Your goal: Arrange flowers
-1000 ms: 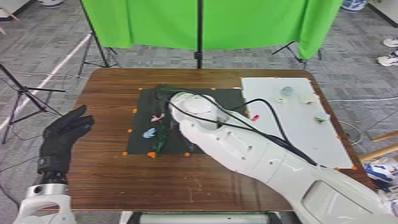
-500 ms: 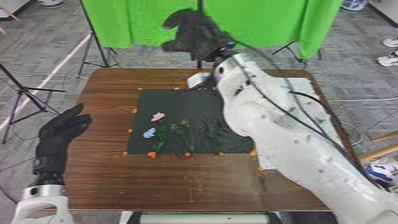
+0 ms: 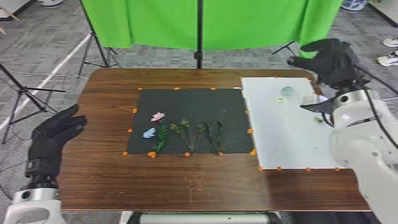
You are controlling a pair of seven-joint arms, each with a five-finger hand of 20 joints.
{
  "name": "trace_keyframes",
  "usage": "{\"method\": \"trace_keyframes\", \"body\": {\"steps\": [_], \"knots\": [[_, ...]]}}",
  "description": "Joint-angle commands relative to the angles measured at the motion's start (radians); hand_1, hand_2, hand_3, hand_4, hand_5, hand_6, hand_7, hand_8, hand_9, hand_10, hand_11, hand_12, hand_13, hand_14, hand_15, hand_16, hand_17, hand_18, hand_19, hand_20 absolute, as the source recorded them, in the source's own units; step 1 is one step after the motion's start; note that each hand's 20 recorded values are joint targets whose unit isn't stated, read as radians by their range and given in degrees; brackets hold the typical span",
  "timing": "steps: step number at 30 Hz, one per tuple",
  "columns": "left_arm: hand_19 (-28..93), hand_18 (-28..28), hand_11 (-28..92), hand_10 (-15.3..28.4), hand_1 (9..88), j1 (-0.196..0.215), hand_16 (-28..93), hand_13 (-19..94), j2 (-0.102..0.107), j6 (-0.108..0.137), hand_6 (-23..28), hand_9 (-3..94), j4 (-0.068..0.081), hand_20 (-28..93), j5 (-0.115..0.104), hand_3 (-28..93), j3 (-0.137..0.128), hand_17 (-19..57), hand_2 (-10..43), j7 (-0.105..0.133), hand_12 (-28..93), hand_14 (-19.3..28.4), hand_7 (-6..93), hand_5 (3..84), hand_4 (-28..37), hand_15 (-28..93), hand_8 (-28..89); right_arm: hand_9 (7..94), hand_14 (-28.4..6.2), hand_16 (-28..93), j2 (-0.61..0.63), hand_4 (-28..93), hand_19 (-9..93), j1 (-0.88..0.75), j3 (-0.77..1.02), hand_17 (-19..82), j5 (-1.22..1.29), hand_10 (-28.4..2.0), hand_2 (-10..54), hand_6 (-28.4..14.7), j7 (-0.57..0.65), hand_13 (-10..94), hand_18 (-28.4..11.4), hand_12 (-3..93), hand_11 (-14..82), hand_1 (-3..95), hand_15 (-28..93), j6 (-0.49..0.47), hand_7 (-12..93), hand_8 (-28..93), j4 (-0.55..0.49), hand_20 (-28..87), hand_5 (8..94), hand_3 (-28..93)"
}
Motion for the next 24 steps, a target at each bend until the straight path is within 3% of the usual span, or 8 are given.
{"method": "trace_keyframes", "body": {"steps": [1, 6, 14, 24], "knots": [[19, 13.4, 21, 13.3, 45.1, 0.011, -3, 40, -0.010, -0.027, 6.4, 47.5, -0.003, 22, 0.010, 68, 0.002, 16.1, -0.7, -0.018, 11, 16.5, 11.1, 44.2, -2.9, 21, -7, 70.6, -9.1, 30, 0.031, -14, 93, -0.036, -0.034, 52, -0.010, -17.7, -9.5, -2.1, 0.089, 79, -20.9, 30.1, 29.1, 24.4, 68, -0.042, 13, -7, 0.187, 57, 57.1, 58], [18, 13.4, 21, 13.3, 44.9, 0.020, -3, 40, -0.013, -0.027, 6.3, 47.6, -0.006, 22, 0.011, 68, -0.001, 16.0, -0.7, -0.022, 11, 16.5, 11.1, 44.2, -2.9, 20, -7, 70.5, -9.1, 30, 0.041, -14, 93, -0.025, -0.044, 52, -0.033, -17.6, -9.5, -2.1, 0.117, 79, -20.9, 30.2, 28.9, 25.2, 68, -0.044, 13, -7, 0.260, 58, 57.1, 59], [18, 13.4, 21, 13.2, 44.7, 0.028, -3, 40, -0.018, -0.037, 6.4, 47.6, -0.008, 22, 0.015, 68, -0.002, 16.0, -0.7, -0.028, 11, 16.5, 11.0, 44.2, -3.0, 20, -7, 70.6, -8.9, 30, 0.053, -14, 93, -0.026, -0.046, 52, -0.063, -17.5, -9.5, -1.7, 0.117, 80, -21.1, 30.6, 29.8, 26.2, 68, -0.009, 14, -7, 0.288, 58, 57.0, 60], [18, 13.4, 21, 13.3, 44.6, 0.032, -3, 40, -0.020, -0.049, 6.5, 47.5, -0.010, 22, 0.013, 68, -0.005, 15.9, -0.6, -0.036, 11, 16.5, 10.8, 44.2, -3.1, 20, -7, 70.3, -8.8, 30, 0.044, -15, 93, -0.024, -0.068, 53, -0.096, -17.3, -9.5, -1.1, 0.147, 79, -20.8, 30.8, 31.3, 26.8, 69, -0.100, 15, -8, 0.365, 59, 56.9, 61]]}}
